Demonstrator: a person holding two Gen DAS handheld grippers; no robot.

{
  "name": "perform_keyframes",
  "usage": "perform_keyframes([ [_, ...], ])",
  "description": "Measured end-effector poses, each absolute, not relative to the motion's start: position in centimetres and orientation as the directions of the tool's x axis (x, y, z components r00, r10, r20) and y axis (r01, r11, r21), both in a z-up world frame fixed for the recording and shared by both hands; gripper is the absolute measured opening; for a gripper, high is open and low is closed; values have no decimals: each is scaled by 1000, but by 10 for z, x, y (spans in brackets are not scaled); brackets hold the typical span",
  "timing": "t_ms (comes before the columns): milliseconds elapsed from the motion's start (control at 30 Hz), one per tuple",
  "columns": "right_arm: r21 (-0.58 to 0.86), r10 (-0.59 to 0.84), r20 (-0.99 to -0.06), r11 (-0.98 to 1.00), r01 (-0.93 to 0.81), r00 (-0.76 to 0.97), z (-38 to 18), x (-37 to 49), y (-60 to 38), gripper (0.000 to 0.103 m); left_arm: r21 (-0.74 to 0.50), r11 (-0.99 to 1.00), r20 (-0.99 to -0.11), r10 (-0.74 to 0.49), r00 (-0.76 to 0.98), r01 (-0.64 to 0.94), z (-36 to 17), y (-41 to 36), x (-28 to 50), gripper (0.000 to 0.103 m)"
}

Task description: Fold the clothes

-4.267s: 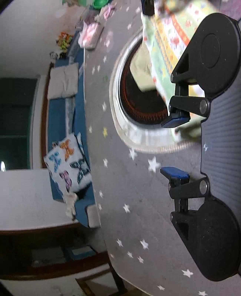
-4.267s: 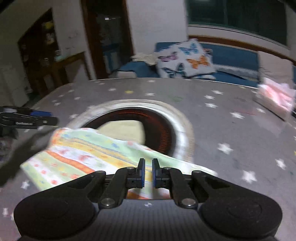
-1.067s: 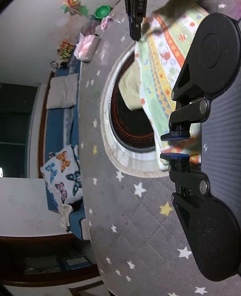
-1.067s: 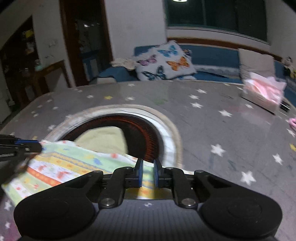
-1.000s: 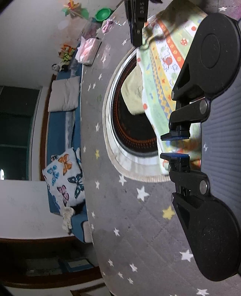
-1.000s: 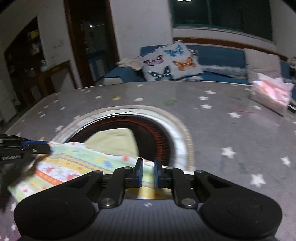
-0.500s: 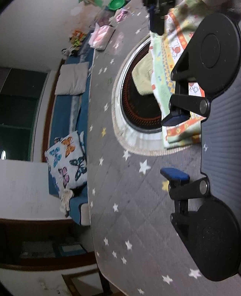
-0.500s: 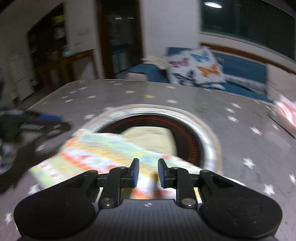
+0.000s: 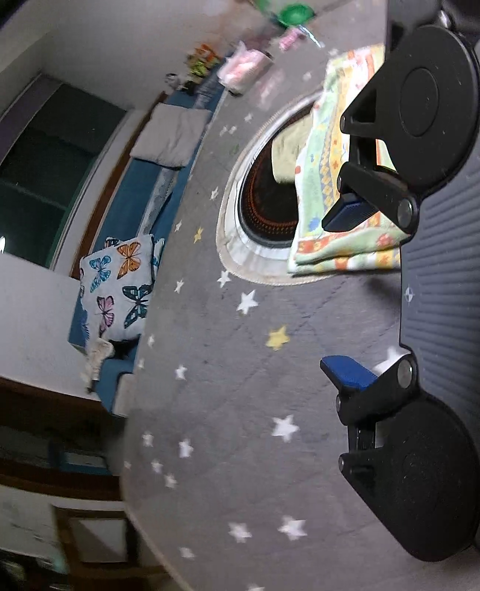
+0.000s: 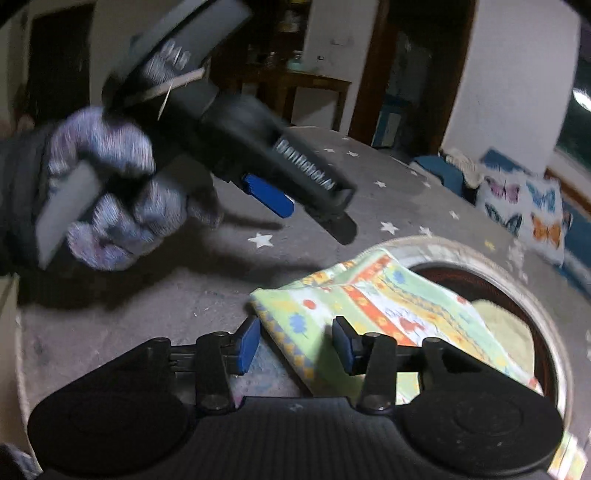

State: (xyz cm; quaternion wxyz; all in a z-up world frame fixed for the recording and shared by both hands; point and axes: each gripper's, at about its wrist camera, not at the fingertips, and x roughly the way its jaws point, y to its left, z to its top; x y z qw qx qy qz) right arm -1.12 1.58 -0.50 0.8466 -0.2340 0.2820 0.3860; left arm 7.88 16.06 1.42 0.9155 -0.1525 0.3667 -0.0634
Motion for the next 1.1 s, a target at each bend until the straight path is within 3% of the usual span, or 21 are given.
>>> perform_keyframes([
  [100,-226,498,-656,586,-778,566,-11,-14,26,41,-381,925,-651,-261,713,-9,13,164,74,76],
  [167,-228,492,-656,593,-772,572,-11,-13,27,25,-413,911,-650,-282,705,-16,12,164,72,76],
  [267,-191,507,-641,622,-760,576,-3,-10,19,15,-462,886,-650,-312,693,-33,10,164,71,78],
  [400,-131,534,-609,661,-739,586,14,-7,4,12,-556,827,-646,-368,668,-83,5,165,71,83],
  [533,-81,553,-591,684,-725,587,24,-7,-9,11,-639,762,-628,-438,644,-104,-2,160,77,81],
  [633,-62,563,-586,686,-725,583,27,-10,-14,10,-669,736,-615,-475,629,-99,-6,152,81,63],
  [700,-54,570,-586,681,-730,576,27,-12,-16,10,-686,722,-609,-497,618,-95,-10,148,83,31],
  [767,-44,577,-590,675,-736,565,27,-13,-18,11,-702,706,-602,-520,607,-91,-14,144,85,17],
  [933,43,585,-583,715,-698,563,30,-10,-45,18,-692,717,-601,-512,614,-80,-15,144,83,11],
  [1100,48,451,-598,845,-532,663,24,12,-98,21,-676,734,-604,-502,619,-65,-14,143,81,11],
])
